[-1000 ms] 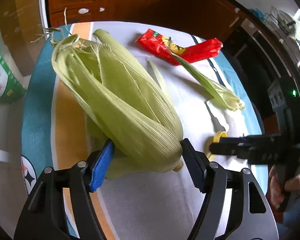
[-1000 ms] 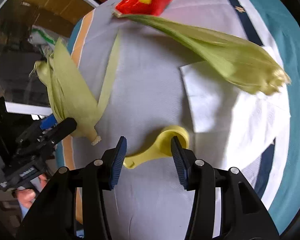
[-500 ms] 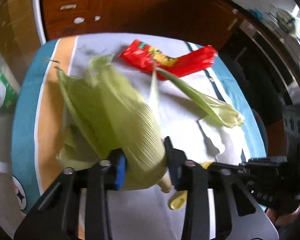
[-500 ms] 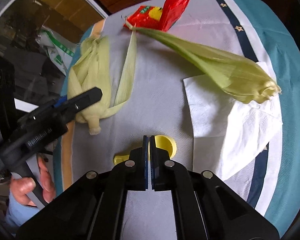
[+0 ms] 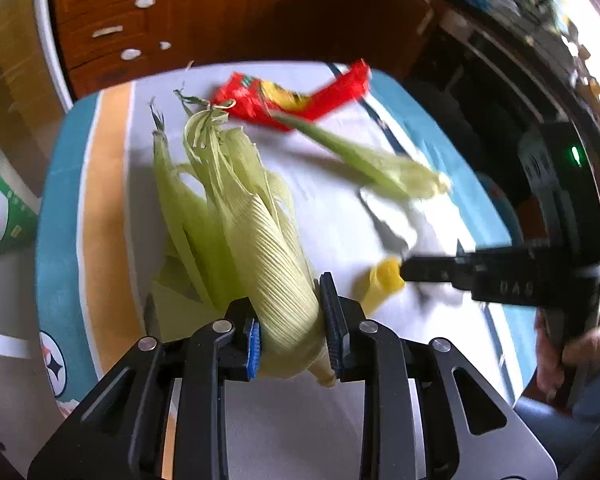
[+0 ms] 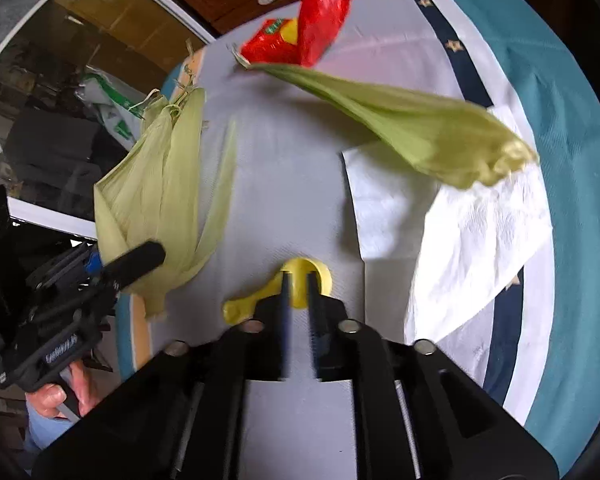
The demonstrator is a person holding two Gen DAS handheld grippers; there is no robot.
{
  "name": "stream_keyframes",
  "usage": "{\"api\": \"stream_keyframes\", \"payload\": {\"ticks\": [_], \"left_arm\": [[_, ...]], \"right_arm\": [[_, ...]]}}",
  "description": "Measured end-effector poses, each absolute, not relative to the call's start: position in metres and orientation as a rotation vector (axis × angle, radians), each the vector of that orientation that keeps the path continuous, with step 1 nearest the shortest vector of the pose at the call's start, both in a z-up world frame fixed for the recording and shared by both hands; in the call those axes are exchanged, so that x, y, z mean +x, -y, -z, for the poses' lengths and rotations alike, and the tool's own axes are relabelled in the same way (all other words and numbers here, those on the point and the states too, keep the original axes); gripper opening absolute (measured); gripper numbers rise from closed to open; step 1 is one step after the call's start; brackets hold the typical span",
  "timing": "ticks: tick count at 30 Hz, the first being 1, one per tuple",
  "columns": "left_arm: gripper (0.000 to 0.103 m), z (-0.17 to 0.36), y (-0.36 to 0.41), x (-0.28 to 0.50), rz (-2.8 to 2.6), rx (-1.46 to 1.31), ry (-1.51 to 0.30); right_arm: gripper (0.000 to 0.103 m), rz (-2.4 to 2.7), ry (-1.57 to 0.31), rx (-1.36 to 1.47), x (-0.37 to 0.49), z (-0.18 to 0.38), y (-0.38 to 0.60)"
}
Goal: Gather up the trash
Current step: 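Grasp the yellow measuring spoon with the right gripper while the left holds the corn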
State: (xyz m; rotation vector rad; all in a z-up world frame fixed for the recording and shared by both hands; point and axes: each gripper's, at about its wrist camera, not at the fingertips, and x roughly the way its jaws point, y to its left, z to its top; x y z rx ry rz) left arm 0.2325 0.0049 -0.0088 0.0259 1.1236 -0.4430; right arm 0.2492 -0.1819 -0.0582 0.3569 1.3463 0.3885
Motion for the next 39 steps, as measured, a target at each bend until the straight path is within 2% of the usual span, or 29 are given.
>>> {"api": "stream_keyframes", "payload": {"ticks": [1, 2, 7, 12, 17, 19, 20, 21, 22, 24, 26, 31, 39], "left_arm": [[0.027, 0.013, -0.005, 0.229, 0.452, 0.04, -1.132], [0.027, 0.016, -0.006, 0.227, 0.455, 0.046, -1.137], [0.035, 0.022, -0.018, 0.228, 0.454, 0.009, -1.15], [0.067, 0.028, -0.026, 0.229, 0.406, 0.008, -1.156], [0.072, 0.036, -0.023, 0.238, 0.371, -0.014, -1.173], [0.072, 0.039, -0.019, 0.239, 0.353, 0.007, -1.174], [0.069, 0.04, -0.017, 0.239, 0.347, 0.017, -1.17], [0.053, 0.038, -0.015, 0.236, 0.349, 0.026, -1.152], [0.044, 0.033, -0.014, 0.233, 0.37, 0.024, -1.136], [0.034, 0.024, -0.011, 0.228, 0.375, 0.044, -1.114], [0.032, 0.017, -0.012, 0.225, 0.387, 0.034, -1.108], [0.031, 0.008, -0.017, 0.218, 0.371, 0.042, -1.1], [0.031, -0.031, 0.008, 0.202, 0.417, 0.077, -1.018]], "right_arm": [[0.041, -0.385, -1.35, 0.355, 0.249, 0.06, 0.18], [0.053, -0.371, -1.348, 0.339, 0.25, 0.061, 0.176], [0.054, -0.344, -1.348, 0.297, 0.251, 0.07, 0.158], [0.054, -0.3, -1.318, 0.193, 0.246, 0.068, 0.142], [0.038, -0.27, -1.28, 0.086, 0.237, 0.068, 0.127], [0.032, -0.285, -1.28, 0.102, 0.236, 0.066, 0.128], [0.015, -0.29, -1.281, 0.104, 0.235, 0.065, 0.131], [0.008, -0.297, -1.28, 0.114, 0.235, 0.063, 0.132], [0.003, -0.308, -1.284, 0.14, 0.235, 0.061, 0.137], [0.003, -0.309, -1.275, 0.152, 0.23, 0.054, 0.146], [0.003, -0.313, -1.282, 0.181, 0.231, 0.055, 0.154], [0.003, -0.33, -1.276, 0.226, 0.226, 0.054, 0.165], [0.003, -0.33, -1.176, 0.291, 0.221, 0.019, 0.196]]}}
